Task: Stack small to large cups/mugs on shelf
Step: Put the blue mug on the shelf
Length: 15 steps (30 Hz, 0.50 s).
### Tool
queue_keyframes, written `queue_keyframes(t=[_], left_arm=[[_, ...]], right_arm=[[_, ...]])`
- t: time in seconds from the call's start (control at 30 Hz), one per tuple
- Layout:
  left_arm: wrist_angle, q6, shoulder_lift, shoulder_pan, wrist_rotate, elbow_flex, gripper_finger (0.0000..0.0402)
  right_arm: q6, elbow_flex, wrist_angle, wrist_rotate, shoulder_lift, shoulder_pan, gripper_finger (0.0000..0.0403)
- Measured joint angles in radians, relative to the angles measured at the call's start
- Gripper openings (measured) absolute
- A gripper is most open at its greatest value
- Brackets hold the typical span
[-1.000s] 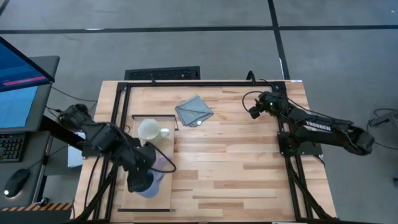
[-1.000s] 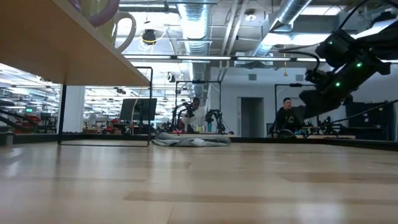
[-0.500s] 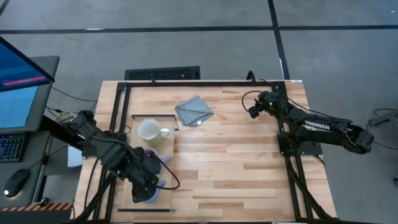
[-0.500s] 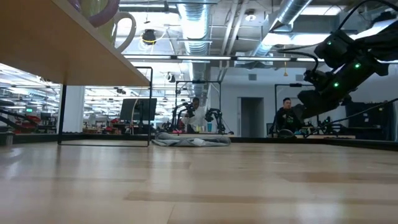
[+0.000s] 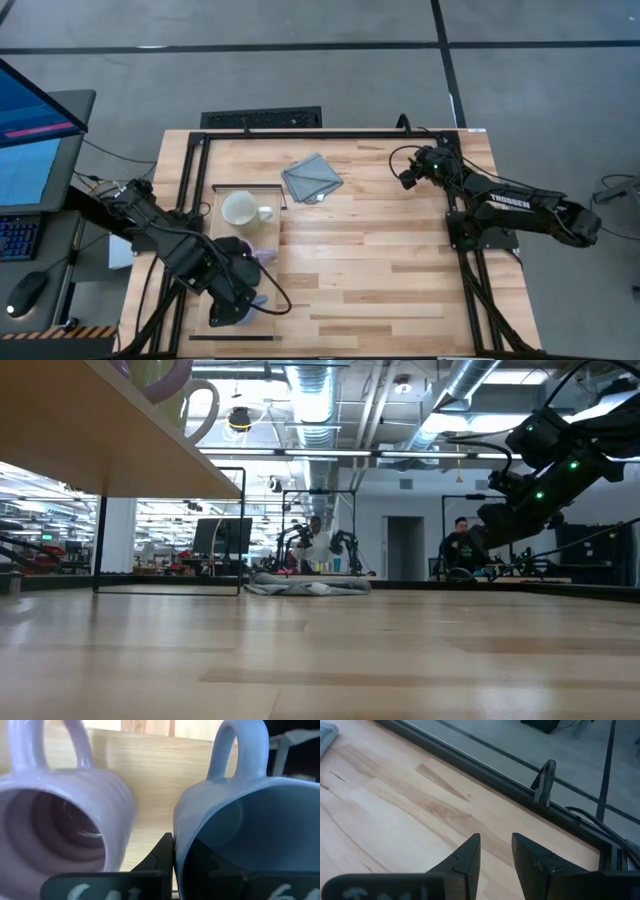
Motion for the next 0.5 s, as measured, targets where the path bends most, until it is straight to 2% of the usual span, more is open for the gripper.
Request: queue_keyframes(t=[0.2, 0.5], left_arm=[[0.001, 0.126, 0.000, -0.003, 0.006, 0.000, 0.0007], [0.002, 0.165, 0.072, 0.010, 0.025, 0.000, 0.0007]], right_arm=[[0.000, 0.000, 0.000, 0.000, 0.000, 0.000, 0.0134], [0.001, 0.000, 0.003, 0.000, 0.000, 0.000, 0.0134]])
